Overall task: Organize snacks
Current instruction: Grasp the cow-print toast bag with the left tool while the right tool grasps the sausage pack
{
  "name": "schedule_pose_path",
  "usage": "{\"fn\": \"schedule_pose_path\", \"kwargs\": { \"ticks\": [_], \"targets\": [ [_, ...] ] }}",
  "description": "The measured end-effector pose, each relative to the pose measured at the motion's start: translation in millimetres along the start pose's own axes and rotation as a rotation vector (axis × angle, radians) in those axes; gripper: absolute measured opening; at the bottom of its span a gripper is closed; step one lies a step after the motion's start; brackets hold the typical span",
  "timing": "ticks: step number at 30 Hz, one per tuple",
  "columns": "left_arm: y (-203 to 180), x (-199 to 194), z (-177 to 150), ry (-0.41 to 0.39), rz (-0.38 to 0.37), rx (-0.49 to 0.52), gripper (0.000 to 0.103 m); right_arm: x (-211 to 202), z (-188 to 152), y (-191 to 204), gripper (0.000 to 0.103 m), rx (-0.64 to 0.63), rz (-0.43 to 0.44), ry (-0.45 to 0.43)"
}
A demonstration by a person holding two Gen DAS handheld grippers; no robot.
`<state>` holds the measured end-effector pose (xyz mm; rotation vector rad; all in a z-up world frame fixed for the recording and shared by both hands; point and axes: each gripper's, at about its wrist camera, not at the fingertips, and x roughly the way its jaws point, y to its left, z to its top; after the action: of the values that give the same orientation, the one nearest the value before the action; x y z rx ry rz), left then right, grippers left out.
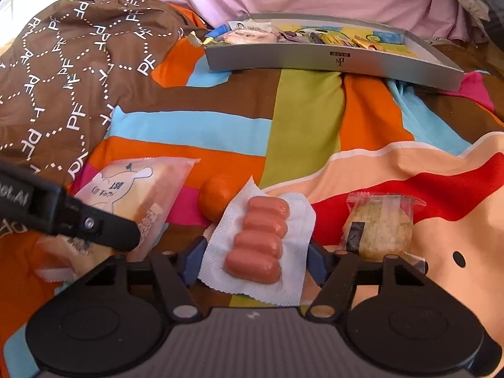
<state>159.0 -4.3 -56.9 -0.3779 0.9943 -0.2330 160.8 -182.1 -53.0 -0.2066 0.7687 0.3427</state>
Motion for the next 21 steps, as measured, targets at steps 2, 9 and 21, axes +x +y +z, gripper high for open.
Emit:
{"fn": "schedule_pose_path", "kwargs": {
  "ticks": [2,9,21],
  "targets": [
    [0.2,0.0,-0.1,0.0,0.0,-0.001,0.077,-2.2,-1.4,2.4,0.066,-0.004,-0.008,-0.007],
    [-0.6,0.5,-1.3,-0.005,0.003,0.009,0.077,-5.4,-4.4,2.8,0.066,0.022,-0.005,-0.006],
    [-2.8,4.7,-1.4,-0.011,0.006,0.028,0.078,-3.6,-6.8,2.5,0.067,0.029,0.001,-0.013]
  ]
}}
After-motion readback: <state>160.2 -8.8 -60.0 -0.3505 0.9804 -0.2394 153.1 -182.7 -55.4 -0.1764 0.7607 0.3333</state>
